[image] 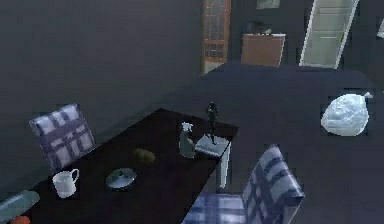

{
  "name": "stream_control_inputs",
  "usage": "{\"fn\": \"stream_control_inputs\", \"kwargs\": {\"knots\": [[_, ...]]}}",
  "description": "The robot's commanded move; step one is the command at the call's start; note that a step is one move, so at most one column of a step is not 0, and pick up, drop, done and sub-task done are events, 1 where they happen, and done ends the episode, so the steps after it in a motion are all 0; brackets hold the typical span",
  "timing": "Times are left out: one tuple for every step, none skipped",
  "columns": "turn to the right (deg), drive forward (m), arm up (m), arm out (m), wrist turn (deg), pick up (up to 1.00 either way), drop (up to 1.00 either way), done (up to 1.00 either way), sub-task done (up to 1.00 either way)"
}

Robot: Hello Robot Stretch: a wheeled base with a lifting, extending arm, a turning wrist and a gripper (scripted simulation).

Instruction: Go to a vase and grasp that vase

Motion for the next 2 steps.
{"fn": "stream_control_inputs", "kwargs": {"knots": [[0.0,0.3,0.0,0.0,0.0,0.0,0.0,0.0,0.0],[-45.0,0.0,0.0,0.0,0.0,0.0,0.0,0.0,0.0]]}}
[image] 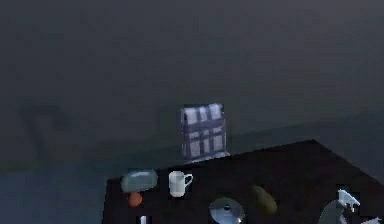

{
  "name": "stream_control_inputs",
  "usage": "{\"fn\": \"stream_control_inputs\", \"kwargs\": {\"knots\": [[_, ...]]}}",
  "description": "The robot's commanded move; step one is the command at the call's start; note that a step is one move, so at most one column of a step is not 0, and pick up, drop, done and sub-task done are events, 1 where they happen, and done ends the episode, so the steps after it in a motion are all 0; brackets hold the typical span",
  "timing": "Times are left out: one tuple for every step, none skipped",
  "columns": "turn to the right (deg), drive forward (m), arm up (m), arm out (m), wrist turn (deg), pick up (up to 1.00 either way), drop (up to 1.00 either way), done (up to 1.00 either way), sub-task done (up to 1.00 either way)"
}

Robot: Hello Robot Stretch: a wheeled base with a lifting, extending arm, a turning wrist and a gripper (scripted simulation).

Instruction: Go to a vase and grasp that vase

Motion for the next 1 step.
{"fn": "stream_control_inputs", "kwargs": {"knots": [[-45.0,0.0,0.0,0.0,0.0,0.0,0.0,0.0,0.0]]}}
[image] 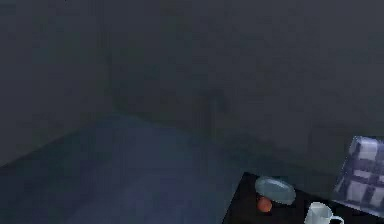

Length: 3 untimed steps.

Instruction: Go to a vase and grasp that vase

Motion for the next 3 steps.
{"fn": "stream_control_inputs", "kwargs": {"knots": [[-27.0,0.0,0.0,0.0,0.0,0.0,0.0,0.0,0.0],[0.0,0.0,0.5,0.0,0.0,0.0,0.0,0.0,0.0],[0.0,0.0,0.24,0.0,0.0,0.0,0.0,0.0,0.0]]}}
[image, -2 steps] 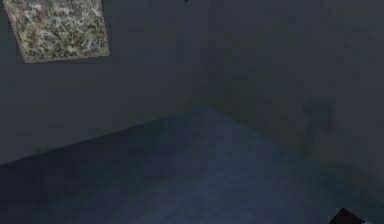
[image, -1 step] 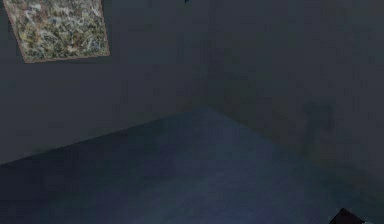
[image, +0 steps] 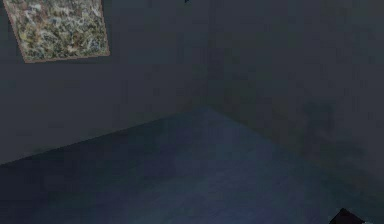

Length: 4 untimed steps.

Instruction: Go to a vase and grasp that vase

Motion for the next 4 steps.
{"fn": "stream_control_inputs", "kwargs": {"knots": [[0.0,0.0,0.0,0.28,0.0,0.0,0.0,0.0,0.0],[0.0,0.0,0.0,0.0,45.0,0.0,0.0,0.0,0.0],[0.0,0.0,0.0,0.0,45.0,0.0,0.0,0.0,0.0],[0.0,0.0,0.0,0.0,45.0,0.0,0.0,0.0,0.0]]}}
